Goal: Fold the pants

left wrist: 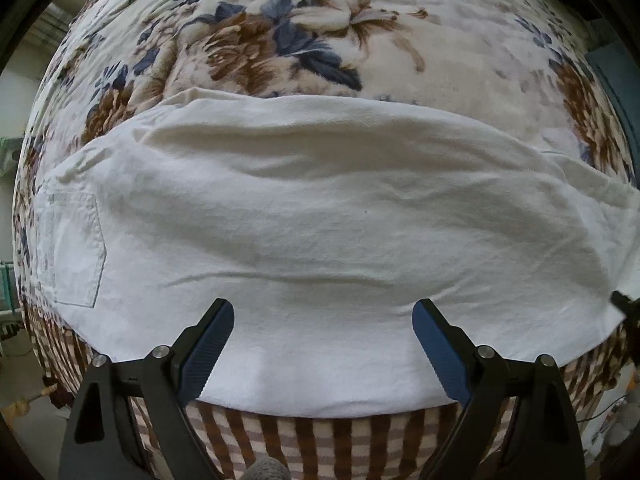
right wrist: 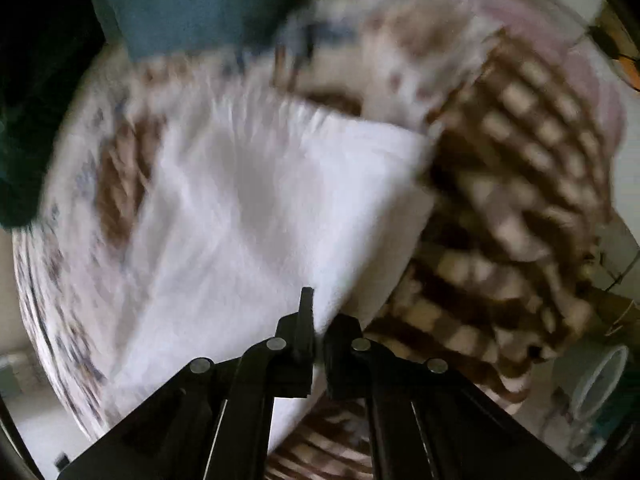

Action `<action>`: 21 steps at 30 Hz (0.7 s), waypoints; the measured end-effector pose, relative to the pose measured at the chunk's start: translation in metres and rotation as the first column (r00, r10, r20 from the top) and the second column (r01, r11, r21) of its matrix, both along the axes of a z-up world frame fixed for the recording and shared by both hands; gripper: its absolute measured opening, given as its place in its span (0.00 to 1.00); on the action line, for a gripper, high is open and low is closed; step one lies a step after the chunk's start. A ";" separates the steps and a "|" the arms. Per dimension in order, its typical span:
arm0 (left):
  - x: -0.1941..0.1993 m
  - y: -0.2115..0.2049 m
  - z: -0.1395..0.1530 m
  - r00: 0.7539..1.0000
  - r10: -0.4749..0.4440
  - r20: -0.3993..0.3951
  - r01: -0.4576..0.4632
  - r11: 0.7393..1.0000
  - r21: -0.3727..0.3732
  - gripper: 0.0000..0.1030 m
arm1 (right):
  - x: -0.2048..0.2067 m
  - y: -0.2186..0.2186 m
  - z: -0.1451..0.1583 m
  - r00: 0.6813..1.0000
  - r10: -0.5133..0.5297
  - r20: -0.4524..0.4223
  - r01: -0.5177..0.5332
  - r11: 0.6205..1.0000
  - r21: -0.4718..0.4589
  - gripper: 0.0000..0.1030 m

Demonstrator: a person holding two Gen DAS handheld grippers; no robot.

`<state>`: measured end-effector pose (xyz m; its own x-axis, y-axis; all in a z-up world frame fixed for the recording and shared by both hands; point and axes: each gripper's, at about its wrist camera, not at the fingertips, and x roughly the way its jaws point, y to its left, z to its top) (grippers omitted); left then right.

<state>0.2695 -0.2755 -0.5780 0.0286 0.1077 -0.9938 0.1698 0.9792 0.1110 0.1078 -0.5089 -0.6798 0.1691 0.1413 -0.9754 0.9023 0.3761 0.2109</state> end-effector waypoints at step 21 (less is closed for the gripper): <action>-0.052 0.330 0.042 0.796 0.601 0.071 -0.599 0.800 -0.047 0.82 | 0.057 0.263 -0.003 0.948 0.310 0.071 -0.314 0.879 0.358 0.44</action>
<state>0.2171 0.0543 -0.5356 0.0427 0.1085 -0.9932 -0.4605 0.8843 0.0768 0.1650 -0.2457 -0.6831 0.0684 0.5299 -0.8453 0.7475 0.5339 0.3952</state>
